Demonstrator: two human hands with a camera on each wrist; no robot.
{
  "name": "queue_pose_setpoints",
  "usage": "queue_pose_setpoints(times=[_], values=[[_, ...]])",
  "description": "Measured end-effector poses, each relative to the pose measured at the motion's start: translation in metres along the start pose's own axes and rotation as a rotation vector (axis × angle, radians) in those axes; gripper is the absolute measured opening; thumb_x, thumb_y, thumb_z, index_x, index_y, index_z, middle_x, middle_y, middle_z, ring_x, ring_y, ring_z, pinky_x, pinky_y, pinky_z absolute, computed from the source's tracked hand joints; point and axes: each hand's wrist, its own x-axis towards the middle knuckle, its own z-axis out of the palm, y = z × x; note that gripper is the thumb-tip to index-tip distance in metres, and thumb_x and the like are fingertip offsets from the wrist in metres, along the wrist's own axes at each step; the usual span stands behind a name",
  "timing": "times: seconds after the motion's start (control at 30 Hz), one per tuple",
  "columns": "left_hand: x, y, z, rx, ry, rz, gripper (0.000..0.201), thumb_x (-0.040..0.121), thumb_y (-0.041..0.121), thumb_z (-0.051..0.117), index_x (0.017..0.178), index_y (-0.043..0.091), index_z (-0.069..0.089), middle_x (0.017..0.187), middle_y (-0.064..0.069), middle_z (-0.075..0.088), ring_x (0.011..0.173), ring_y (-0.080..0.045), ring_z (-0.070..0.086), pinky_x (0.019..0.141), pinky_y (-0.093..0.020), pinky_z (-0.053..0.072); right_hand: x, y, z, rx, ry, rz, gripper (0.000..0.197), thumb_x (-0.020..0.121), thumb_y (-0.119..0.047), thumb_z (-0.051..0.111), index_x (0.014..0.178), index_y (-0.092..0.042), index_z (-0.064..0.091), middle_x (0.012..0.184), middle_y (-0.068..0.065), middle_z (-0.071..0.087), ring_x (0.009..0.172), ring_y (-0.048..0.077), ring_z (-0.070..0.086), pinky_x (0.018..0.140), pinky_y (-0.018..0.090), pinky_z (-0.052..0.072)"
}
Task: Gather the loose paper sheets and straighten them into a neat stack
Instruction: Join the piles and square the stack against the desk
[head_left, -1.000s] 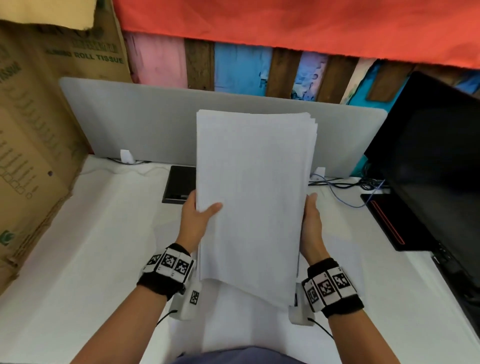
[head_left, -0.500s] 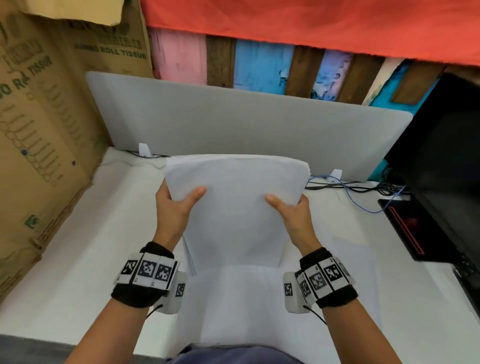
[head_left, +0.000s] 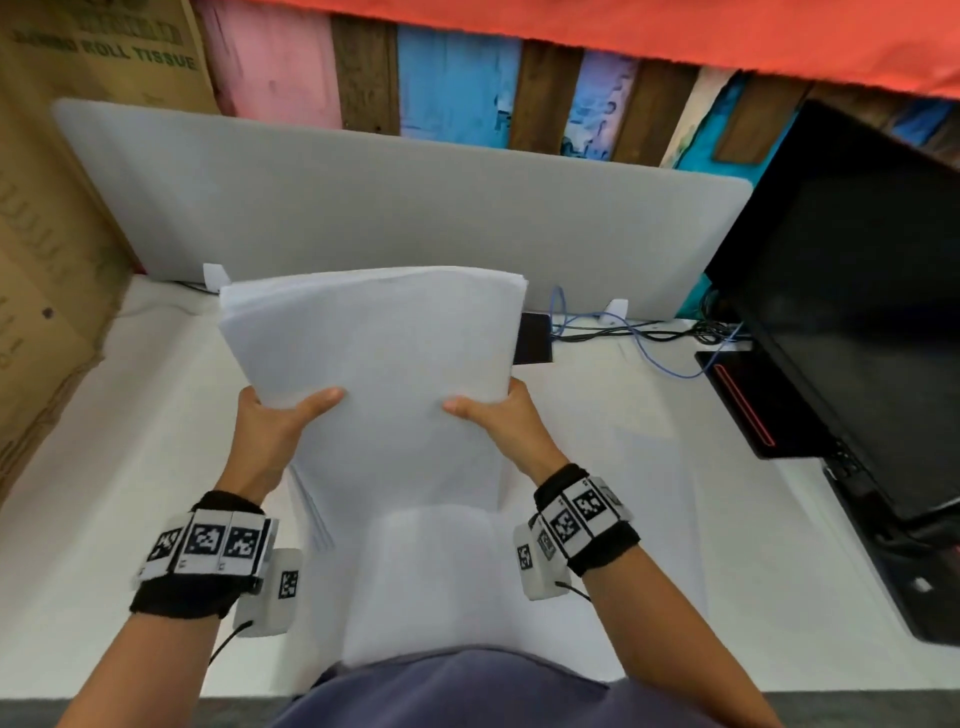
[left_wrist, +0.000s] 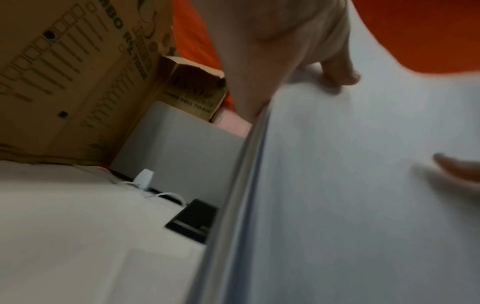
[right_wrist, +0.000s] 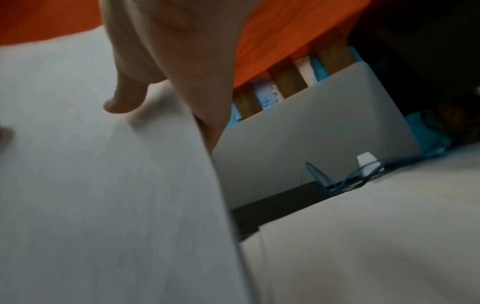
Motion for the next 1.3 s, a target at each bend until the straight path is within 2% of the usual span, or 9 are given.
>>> queue_pose_setpoints(times=[0.1, 0.23, 0.33, 0.5, 0.63, 0.8, 0.97, 1.2, 1.3], values=[[0.000, -0.012, -0.002, 0.054, -0.001, -0.013, 0.026, 0.075, -0.001, 0.070, 0.083, 0.022, 0.062, 0.066, 0.025, 0.069, 0.064, 0.007, 0.065, 0.059, -0.007, 0.050, 0.002, 0.045, -0.032, -0.235, -0.028, 0.093, 0.061, 0.073, -0.015, 0.078, 0.127, -0.015, 0.050, 0.129, 0.007, 0.056, 0.113, 0.016, 0.055, 0.097, 0.030, 0.045], [0.001, -0.012, -0.003, 0.101, 0.004, -0.027, 0.029, 0.078, -0.006, 0.064, 0.081, 0.023, 0.060, 0.064, 0.028, 0.068, 0.063, 0.009, 0.064, 0.058, -0.005, 0.049, -0.023, 0.094, -0.127, -0.637, 0.546, 0.607, 0.090, 0.071, -0.045, 0.075, 0.142, -0.016, 0.029, 0.145, 0.017, 0.031, 0.133, 0.036, 0.030, 0.107, 0.051, 0.031], [0.002, -0.014, -0.002, 0.098, 0.010, -0.028, 0.032, 0.077, -0.005, 0.064, 0.073, 0.026, 0.066, 0.062, 0.029, 0.067, 0.062, 0.010, 0.064, 0.057, -0.005, 0.048, -0.050, 0.116, -0.161, -0.647, 0.759, 0.826, 0.099, 0.069, -0.049, 0.074, 0.143, -0.008, 0.021, 0.145, 0.024, 0.027, 0.134, 0.041, 0.026, 0.107, 0.055, 0.027], [0.006, -0.020, -0.007, 0.045, -0.021, -0.082, 0.031, 0.063, 0.010, 0.079, 0.087, 0.020, 0.064, 0.073, 0.018, 0.072, 0.074, 0.003, 0.067, 0.063, -0.008, 0.052, -0.042, 0.130, -0.151, -0.529, 0.674, 0.622, 0.069, 0.075, -0.037, 0.074, 0.126, 0.001, 0.045, 0.124, 0.021, 0.057, 0.112, 0.036, 0.055, 0.089, 0.039, 0.046], [0.000, -0.047, -0.013, 0.135, -0.109, -0.213, 0.041, 0.068, -0.006, 0.073, 0.087, 0.029, 0.066, 0.079, 0.025, 0.071, 0.078, 0.007, 0.066, 0.080, -0.021, 0.051, -0.033, 0.126, -0.133, -0.601, 0.594, 0.528, 0.056, 0.073, -0.034, 0.076, 0.114, -0.002, 0.055, 0.110, 0.016, 0.064, 0.101, 0.034, 0.061, 0.076, 0.034, 0.048], [-0.012, -0.066, -0.007, 0.205, -0.013, -0.289, 0.029, 0.082, 0.001, 0.064, 0.110, 0.004, 0.059, 0.101, -0.002, 0.064, 0.096, -0.021, 0.058, 0.092, -0.034, 0.043, -0.024, 0.118, -0.132, -0.653, 0.378, 0.566, 0.047, 0.078, -0.014, 0.072, 0.118, 0.003, 0.056, 0.118, 0.022, 0.062, 0.106, 0.035, 0.059, 0.077, 0.030, 0.043], [0.001, -0.054, -0.017, 0.252, -0.010, -0.205, 0.024, 0.088, 0.005, 0.057, 0.112, 0.008, 0.057, 0.096, 0.001, 0.062, 0.094, -0.021, 0.057, 0.094, -0.033, 0.042, -0.020, 0.083, -0.155, -0.606, 0.469, 0.468, 0.043, 0.082, -0.011, 0.068, 0.120, 0.007, 0.055, 0.120, 0.026, 0.060, 0.107, 0.037, 0.059, 0.080, 0.033, 0.044], [-0.012, -0.064, -0.033, 0.138, 0.127, -0.336, 0.034, 0.088, 0.006, 0.057, 0.121, -0.001, 0.053, 0.115, -0.013, 0.059, 0.096, -0.025, 0.057, 0.094, -0.038, 0.043, -0.037, 0.009, -0.179, -0.197, 0.707, 0.055, 0.035, 0.083, -0.007, 0.064, 0.117, 0.001, 0.056, 0.108, 0.018, 0.062, 0.078, 0.023, 0.059, 0.078, 0.034, 0.044], [-0.015, -0.065, -0.031, 0.110, 0.130, -0.368, 0.031, 0.089, 0.003, 0.055, 0.120, -0.001, 0.053, 0.108, -0.011, 0.061, 0.084, -0.023, 0.060, 0.090, -0.037, 0.043, -0.035, -0.017, -0.167, -0.035, 0.651, -0.033, 0.034, 0.083, -0.012, 0.065, 0.116, -0.008, 0.057, 0.105, 0.007, 0.064, 0.092, 0.024, 0.061, 0.083, 0.035, 0.046]])
